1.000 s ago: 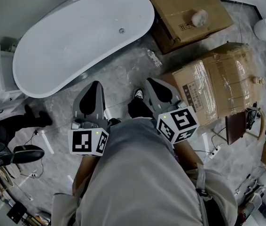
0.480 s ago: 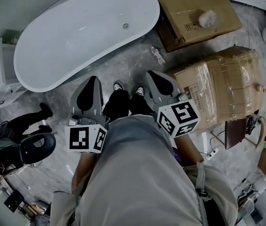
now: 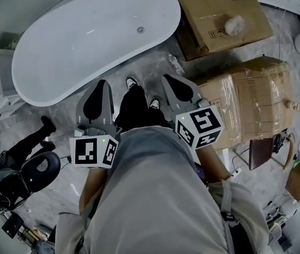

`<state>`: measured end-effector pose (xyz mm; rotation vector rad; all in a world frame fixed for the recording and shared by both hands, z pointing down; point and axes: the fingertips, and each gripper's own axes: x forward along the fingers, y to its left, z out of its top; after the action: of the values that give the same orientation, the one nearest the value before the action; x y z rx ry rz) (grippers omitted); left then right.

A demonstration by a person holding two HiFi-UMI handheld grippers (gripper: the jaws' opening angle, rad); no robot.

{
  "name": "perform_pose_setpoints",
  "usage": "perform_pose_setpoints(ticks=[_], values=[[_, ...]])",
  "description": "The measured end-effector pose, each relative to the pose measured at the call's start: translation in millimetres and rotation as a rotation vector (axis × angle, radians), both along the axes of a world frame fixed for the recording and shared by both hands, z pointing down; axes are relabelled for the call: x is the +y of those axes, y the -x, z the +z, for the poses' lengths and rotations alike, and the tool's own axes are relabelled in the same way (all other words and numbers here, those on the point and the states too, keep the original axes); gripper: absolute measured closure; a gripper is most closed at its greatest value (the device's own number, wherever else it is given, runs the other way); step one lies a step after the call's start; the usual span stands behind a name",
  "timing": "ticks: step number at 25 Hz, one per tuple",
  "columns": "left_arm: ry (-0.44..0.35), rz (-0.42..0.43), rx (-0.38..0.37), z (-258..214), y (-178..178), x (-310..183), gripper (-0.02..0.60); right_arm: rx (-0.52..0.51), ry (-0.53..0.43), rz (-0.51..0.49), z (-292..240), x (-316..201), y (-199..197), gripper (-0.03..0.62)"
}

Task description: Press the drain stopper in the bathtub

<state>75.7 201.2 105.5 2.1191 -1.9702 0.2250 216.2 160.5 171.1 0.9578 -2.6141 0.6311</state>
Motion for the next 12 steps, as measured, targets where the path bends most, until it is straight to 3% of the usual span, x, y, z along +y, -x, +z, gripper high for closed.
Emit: perform_pose_setpoints(ticks=[12], values=[[0.018,-0.005,0.017,6.6,56.3,-84.8,0.581,0.043,0.026,-0.03,12.1,-82.1,56.3,0.598]])
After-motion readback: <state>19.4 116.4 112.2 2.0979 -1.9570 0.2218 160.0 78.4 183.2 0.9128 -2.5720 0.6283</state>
